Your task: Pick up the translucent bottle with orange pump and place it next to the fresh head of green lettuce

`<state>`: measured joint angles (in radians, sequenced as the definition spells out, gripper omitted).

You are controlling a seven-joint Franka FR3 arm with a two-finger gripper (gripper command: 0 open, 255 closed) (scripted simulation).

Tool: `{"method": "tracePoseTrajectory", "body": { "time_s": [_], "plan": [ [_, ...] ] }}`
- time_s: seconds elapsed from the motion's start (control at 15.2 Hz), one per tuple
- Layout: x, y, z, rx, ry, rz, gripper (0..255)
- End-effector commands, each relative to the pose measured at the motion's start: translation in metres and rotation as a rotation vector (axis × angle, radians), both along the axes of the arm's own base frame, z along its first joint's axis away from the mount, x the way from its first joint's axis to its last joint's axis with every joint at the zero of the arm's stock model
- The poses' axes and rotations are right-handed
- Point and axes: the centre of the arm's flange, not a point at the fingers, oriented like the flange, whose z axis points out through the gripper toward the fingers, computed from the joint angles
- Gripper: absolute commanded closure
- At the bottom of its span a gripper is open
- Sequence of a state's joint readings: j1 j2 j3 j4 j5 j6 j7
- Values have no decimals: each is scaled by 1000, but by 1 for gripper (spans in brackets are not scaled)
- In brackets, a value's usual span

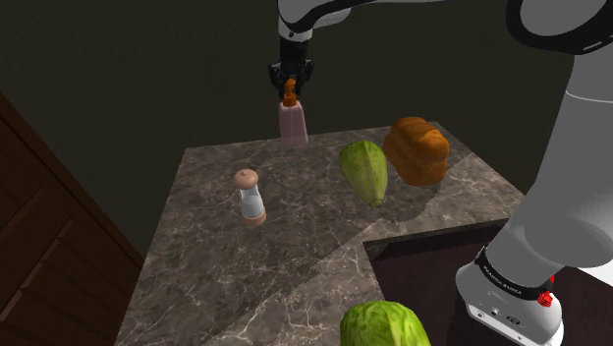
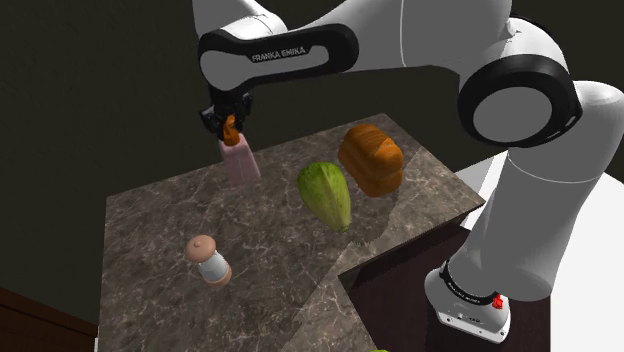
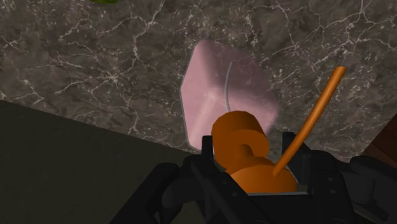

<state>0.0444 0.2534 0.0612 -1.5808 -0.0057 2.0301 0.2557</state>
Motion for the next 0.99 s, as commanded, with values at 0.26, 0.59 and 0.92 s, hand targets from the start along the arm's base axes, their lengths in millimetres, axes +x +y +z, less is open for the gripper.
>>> {"method": "tracePoseTrajectory", "body": {
  "time_s": [0.26, 0.59, 0.92],
  "plan": [
    [2, -1, 32, 0, 0, 0, 255],
    [2, -1, 58, 0, 0, 0, 255],
    [2, -1, 84, 0, 0, 0, 255]
  ]
}}
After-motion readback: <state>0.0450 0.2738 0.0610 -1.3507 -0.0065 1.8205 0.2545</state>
